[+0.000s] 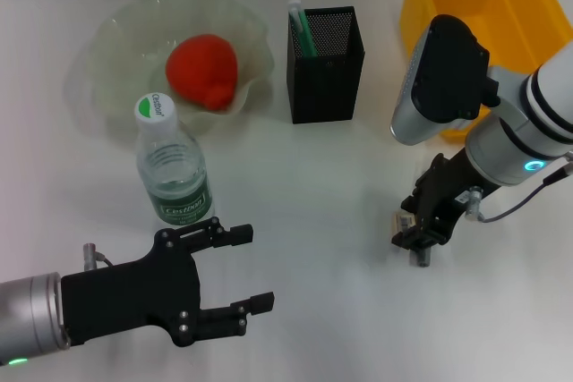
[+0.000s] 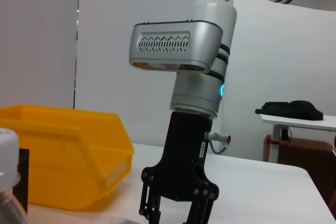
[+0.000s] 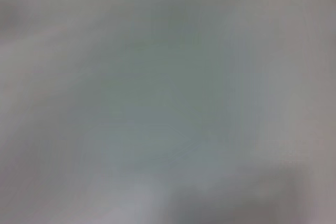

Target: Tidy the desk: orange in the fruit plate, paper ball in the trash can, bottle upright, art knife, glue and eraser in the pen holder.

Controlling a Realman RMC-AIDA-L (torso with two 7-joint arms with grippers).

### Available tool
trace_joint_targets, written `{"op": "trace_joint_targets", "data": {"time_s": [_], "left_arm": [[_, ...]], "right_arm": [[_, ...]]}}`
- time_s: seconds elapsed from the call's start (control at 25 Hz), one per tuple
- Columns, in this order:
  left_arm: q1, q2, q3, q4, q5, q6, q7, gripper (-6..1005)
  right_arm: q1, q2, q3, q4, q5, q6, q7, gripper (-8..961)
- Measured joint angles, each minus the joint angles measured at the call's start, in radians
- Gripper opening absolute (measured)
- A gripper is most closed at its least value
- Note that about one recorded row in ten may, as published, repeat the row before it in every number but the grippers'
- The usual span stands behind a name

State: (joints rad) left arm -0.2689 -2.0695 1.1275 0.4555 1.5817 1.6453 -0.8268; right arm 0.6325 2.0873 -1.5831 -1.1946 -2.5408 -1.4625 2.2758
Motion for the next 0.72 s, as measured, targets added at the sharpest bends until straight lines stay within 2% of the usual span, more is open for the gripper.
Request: {"op": "trace_joint_targets", "data": {"time_s": [0.04,0.12,0.36,0.52,0.72], "left_arm": [[0.0,0.0,0.0,0.0,0.0,-0.001,0.0,784],[0.0,-0.001,0.0,0.0,0.0,-0.003,0.0,784],[-0.001,-0.001,0.003,-0.001,0.0,-0.005,0.0,784],[0.0,-0.001,0.003,-0.002,0.0,-0.001,0.0,784],[0.0,-0.001,0.003,-0.002,0.0,0.0,0.0,784]], "right_arm": [[0.002,0.0,0.0,0.004,0.0,0.002,0.0,685],[0.01,0.0,0.0,0.017,0.001,0.006,0.0,472],[0.026,0.001,0.001,0.043,0.006,0.017,0.001,400],[0.014,0.002,0.008,0.007,0.037,0.014,0.001,400],[-0.048,0.0,0.047,-0.162,0.076,0.004,0.017,399]]}}
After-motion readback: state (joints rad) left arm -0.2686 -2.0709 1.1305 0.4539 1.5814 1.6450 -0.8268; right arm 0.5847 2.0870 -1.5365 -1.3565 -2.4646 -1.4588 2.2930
